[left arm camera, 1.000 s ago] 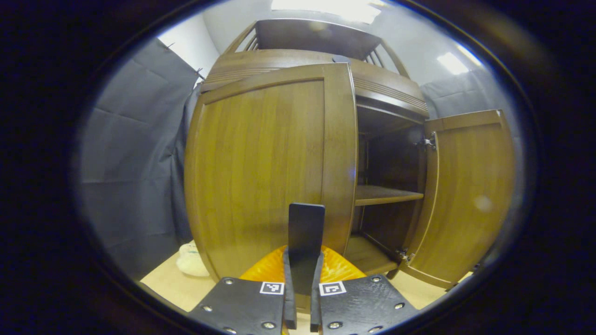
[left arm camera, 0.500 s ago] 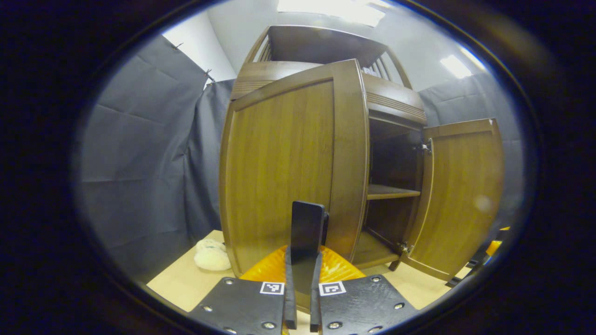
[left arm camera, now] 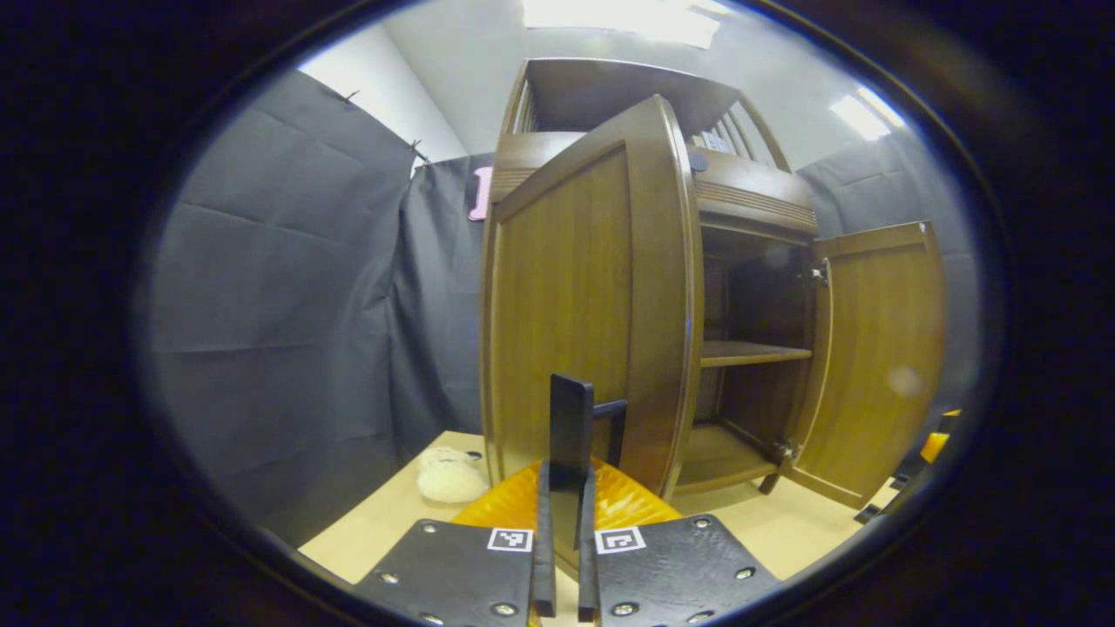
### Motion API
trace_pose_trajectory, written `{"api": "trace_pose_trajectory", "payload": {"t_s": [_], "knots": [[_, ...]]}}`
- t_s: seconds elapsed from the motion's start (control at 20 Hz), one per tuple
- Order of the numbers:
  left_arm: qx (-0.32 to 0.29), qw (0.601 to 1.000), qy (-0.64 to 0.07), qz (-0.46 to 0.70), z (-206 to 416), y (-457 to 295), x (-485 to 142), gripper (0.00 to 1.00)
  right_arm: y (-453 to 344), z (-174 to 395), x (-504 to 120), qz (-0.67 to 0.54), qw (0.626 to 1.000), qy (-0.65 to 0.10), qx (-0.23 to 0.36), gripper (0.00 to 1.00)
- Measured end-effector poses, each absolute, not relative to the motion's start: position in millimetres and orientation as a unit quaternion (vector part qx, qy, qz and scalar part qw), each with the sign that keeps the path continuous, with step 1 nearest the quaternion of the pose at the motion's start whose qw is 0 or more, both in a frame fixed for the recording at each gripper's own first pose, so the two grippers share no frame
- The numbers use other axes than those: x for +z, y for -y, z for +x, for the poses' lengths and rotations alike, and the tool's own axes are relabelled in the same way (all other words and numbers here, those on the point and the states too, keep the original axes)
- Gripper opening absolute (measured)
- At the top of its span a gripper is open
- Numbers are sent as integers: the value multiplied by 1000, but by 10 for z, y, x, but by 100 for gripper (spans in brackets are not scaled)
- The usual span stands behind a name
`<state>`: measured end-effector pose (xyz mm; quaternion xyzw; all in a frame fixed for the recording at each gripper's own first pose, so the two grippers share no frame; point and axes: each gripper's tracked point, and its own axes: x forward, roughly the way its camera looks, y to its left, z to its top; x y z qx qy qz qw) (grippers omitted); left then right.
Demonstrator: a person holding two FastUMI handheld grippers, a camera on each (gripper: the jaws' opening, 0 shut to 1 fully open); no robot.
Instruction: Open the right door of the double-door shoe cabinet with the right hand, and open the left door with the left hand.
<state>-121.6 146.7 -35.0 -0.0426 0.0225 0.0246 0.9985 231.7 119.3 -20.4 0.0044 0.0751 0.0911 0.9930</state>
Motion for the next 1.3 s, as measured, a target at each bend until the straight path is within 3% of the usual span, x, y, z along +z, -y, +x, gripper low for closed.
{"api": "trace_pose_trajectory", "payload": {"t_s": [0.05, 0.9, 1.0, 1.3], "knots": [[31, 998, -21, -43, -1264, -1533, -333, 11, -1197, 2319, -203, 5, 993, -76, 95, 94], [159, 987, -14, -17, -2133, -2508, -236, 5, -1181, 2223, -80, 0, 990, -56, 127, 94], [155, 988, -12, -22, -2222, -2527, -211, 17, -1163, 2235, -43, -1, 991, -53, 126, 94], [121, 992, 4, -31, -2436, -2307, 3, 17, -1134, 2188, 178, 4, 992, -37, 120, 94]]}}
